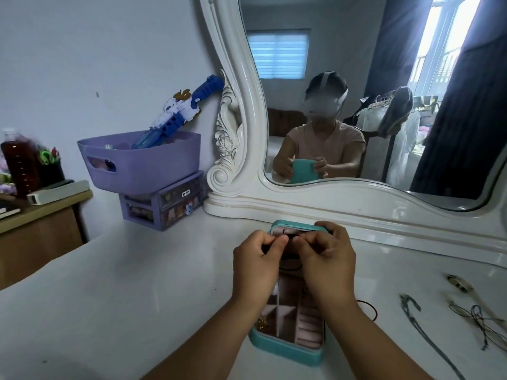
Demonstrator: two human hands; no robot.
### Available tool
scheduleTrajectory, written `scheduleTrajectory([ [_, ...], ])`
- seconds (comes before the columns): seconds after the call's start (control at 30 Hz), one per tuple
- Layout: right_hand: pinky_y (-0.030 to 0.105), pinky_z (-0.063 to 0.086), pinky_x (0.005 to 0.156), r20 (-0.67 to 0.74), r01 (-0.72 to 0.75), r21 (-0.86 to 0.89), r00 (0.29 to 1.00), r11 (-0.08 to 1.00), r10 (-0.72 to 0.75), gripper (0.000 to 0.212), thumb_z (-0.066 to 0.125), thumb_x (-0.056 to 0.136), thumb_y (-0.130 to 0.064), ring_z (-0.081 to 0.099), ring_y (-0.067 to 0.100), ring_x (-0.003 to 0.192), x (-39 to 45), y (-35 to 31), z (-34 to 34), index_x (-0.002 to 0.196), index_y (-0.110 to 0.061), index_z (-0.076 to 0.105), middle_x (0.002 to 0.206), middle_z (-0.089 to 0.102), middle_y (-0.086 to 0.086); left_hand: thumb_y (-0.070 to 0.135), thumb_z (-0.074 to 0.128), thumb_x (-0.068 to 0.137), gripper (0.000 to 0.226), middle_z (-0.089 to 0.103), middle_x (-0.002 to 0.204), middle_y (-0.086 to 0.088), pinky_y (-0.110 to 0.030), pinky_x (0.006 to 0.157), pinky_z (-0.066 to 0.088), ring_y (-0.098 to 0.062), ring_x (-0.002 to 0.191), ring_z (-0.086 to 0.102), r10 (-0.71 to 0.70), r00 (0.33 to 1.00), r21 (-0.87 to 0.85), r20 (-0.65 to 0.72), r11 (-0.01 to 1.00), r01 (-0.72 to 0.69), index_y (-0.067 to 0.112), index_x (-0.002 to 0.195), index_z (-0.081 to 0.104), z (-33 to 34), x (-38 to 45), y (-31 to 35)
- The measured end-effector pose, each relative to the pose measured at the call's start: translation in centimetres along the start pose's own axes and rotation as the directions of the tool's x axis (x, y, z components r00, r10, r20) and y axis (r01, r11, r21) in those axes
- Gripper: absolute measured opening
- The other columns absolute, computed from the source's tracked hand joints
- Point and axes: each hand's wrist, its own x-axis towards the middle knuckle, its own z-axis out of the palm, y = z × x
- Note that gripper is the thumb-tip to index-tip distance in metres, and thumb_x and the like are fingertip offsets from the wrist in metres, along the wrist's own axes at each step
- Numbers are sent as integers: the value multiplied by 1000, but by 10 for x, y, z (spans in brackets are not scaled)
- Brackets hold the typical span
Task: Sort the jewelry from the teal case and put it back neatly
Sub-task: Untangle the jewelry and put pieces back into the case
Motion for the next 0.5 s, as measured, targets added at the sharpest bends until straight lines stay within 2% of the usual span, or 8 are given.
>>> scheduleTrajectory([
  [0.07,35,45,94,-61,-3,0,998,1000,3,22,71,74,-14,54,-4,87,-1,3,6,57,-26,63,93,51,-18,30,62,86,27,57,59,3,-25,53,41,-10,54,51,62,997,103,-53,993,-57,11,68,53,3,-2,-1],
  [0.17,46,42,95,-123,12,-33,992,999,-16,18,71,75,-19,56,7,92,-5,4,15,59,-21,64,95,52,-15,35,55,89,28,57,62,0,-29,52,37,-19,57,53,173,982,246,-76,958,-150,15,72,44,3,-2,-2],
  [0.27,38,34,97,-167,14,-80,986,997,-27,18,71,76,-19,56,13,97,-7,3,18,60,-16,63,97,51,-11,38,51,90,31,55,63,-3,-30,54,33,-28,61,57,229,969,340,-93,922,-186,14,74,40,2,-1,-3],
  [0.5,23,19,83,-188,38,-128,980,991,-62,19,71,76,-19,54,11,99,-7,5,21,59,-13,63,100,56,-7,40,53,89,41,58,62,-14,-34,52,31,-37,61,55,214,964,385,-159,912,-139,14,65,33,6,2,-8],
])
